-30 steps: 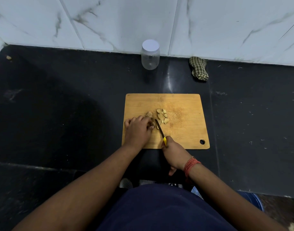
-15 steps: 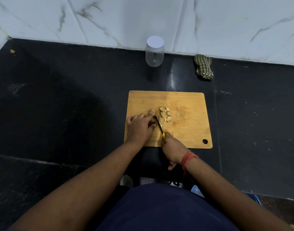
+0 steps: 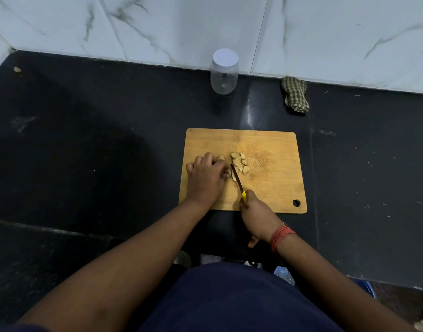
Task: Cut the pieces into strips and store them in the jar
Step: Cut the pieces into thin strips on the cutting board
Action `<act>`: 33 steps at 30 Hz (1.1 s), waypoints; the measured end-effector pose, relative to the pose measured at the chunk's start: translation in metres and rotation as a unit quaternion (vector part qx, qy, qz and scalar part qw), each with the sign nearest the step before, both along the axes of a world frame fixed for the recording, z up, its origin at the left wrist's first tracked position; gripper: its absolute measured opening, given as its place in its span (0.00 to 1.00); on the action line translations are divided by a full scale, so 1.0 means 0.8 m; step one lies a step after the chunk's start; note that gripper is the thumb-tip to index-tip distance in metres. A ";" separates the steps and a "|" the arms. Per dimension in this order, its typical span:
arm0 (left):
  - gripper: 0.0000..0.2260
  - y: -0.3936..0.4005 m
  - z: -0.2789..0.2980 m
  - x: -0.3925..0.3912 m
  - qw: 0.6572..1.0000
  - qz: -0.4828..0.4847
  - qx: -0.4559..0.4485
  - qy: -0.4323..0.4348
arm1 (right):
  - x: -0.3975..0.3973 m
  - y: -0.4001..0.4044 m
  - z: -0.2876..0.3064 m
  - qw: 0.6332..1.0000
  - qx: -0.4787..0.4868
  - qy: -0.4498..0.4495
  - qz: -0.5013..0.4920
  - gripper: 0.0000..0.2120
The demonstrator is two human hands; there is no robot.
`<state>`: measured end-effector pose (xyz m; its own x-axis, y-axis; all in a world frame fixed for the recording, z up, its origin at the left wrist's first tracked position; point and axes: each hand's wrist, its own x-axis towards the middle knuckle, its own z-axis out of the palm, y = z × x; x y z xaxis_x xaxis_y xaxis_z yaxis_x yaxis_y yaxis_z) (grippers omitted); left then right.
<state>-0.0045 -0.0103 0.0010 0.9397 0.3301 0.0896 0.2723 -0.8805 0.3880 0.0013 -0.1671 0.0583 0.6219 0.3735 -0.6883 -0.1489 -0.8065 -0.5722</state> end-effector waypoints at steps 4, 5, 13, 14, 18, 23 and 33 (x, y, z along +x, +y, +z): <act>0.15 0.008 0.005 0.014 1.000 0.014 -0.015 -0.015 | -0.012 -0.008 -0.002 1.000 -0.005 -0.007 0.030 0.14; 0.17 0.013 0.006 0.018 1.000 0.005 -0.018 -0.001 | -0.013 -0.009 -0.002 0.999 -0.008 -0.011 0.037 0.14; 0.13 0.033 0.003 0.020 0.999 -0.034 -0.016 0.031 | 0.001 -0.008 0.001 1.000 -0.015 -0.005 0.027 0.19; 0.13 0.033 0.001 0.018 0.999 -0.027 -0.021 0.029 | 0.001 -0.006 0.002 0.999 -0.018 -0.006 0.035 0.18; 0.14 0.033 0.000 0.011 0.998 -0.020 -0.062 0.027 | 0.004 -0.005 0.001 1.000 -0.021 0.009 0.017 0.17; 0.12 0.038 0.001 0.011 0.987 -0.021 -0.154 0.035 | 0.010 0.002 0.006 1.000 -0.011 0.003 0.002 0.16; 0.07 0.033 -0.001 0.011 0.985 -0.029 -0.168 -0.004 | 0.014 0.014 0.007 1.000 0.006 0.019 -0.012 0.14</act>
